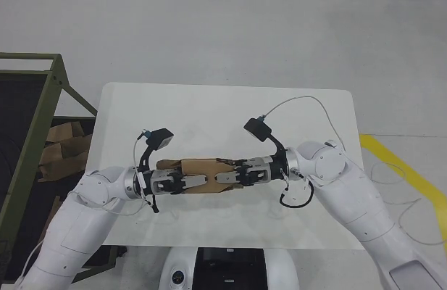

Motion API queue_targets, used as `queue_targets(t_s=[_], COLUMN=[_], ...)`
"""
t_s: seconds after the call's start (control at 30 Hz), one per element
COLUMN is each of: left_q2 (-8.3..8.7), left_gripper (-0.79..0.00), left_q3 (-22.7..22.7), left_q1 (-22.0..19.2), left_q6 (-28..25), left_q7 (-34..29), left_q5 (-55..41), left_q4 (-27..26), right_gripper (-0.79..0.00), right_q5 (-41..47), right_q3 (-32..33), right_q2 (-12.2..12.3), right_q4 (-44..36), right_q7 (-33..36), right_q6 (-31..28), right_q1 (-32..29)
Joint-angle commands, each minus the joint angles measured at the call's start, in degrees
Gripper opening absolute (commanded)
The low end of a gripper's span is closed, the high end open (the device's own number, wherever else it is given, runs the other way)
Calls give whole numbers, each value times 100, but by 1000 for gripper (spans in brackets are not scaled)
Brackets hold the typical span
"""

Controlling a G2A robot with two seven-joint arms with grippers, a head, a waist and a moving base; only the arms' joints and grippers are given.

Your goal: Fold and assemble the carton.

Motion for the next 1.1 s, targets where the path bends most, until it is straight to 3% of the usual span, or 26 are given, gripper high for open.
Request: queue_targets(t_s=[0.0, 0.1, 0.13, 0.17, 0.2, 0.4, 0.53, 0.8, 0.97, 1.07], left_q2=[13, 29, 34, 39, 43, 71, 92, 118, 110, 107], left_gripper=[-723, -763, -785, -785, -785, -785, -785, -785, -785, -785], left_q3=[11, 22, 20, 15, 5, -142, -272, -487, -491, -510], left_q1=[-2, 0, 1, 0, 0, -2, -24, -96, -158, -175], left_q6=[-15, -53, -71, -89, -110, -190, -131, 57, 342, 457], left_q7=[15, 53, 71, 89, 110, 191, 131, 60, 169, 240], left_q5=[2, -10, -20, -29, -44, -155, -322, -553, -601, -530], left_q4=[-6, -1, 4, 9, 18, 66, 25, -130, -267, -308], right_gripper=[-785, -757, -622, -403, -311, -58, 0, 0, 0, 0], right_q5=[0, -8, -15, -30, -36, -217, -563, -1372, -2006, -2006], right_q3=[0, 9, 18, 26, 37, 244, 523, 1217, 1553, 1553], right_q2=[-1, -1, 1, 3, 5, 55, 124, 268, 315, 315], right_q4=[4, 2, 2, -2, -9, -154, -373, -1058, -1414, -1414], right_q7=[-3, -10, -23, -31, -41, -156, -351, -1019, -1624, -1624], right_q6=[-6, -10, -9, -5, -4, -147, -300, -791, -821, -821], right_q1=[-3, -16, -23, -31, -41, -143, -310, -870, -1243, -1243])
